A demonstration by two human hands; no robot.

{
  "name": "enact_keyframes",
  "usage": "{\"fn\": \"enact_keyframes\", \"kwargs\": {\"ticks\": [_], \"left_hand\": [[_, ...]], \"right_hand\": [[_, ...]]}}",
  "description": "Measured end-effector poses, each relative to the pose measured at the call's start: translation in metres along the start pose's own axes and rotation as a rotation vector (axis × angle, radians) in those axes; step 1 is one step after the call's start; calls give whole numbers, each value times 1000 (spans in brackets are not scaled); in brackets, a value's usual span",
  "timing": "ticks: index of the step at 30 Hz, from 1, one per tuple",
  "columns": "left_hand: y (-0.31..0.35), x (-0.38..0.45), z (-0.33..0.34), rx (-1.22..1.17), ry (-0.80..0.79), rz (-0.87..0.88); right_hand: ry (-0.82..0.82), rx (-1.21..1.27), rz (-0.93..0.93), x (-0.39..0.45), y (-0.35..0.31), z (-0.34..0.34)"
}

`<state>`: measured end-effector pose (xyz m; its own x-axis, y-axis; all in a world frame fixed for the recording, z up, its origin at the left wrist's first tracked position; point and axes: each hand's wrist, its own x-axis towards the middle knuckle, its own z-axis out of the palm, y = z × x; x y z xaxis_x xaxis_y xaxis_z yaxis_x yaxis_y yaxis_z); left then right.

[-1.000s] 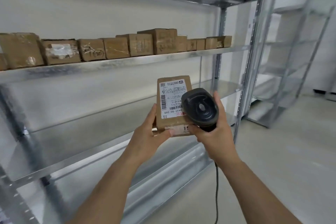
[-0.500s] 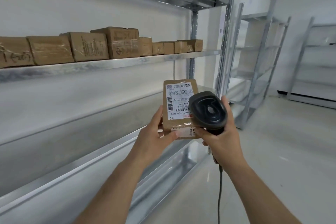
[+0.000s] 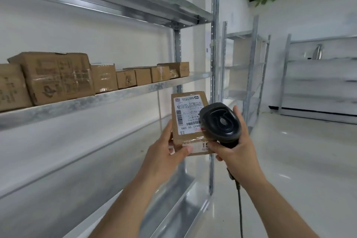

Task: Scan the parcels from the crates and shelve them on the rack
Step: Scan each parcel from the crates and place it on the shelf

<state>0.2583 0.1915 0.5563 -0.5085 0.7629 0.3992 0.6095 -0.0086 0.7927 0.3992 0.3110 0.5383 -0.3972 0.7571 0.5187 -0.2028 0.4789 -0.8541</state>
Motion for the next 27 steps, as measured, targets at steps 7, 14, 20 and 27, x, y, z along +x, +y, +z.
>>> {"fn": "enact_keyframes", "kwargs": {"ticks": [7, 14, 20, 27], "left_hand": [[-20, 87, 24, 18, -33, 19], [-23, 162, 70, 14, -43, 31], [-17, 237, 121, 66, 24, 40], [-2, 326, 178, 83, 113, -18]], "right_hand": [[47, 13, 11, 74, 41, -1], [69, -39, 8, 148, 80, -29], [44, 23, -44, 229, 117, -66], [-62, 46, -50, 339, 153, -111]]}}
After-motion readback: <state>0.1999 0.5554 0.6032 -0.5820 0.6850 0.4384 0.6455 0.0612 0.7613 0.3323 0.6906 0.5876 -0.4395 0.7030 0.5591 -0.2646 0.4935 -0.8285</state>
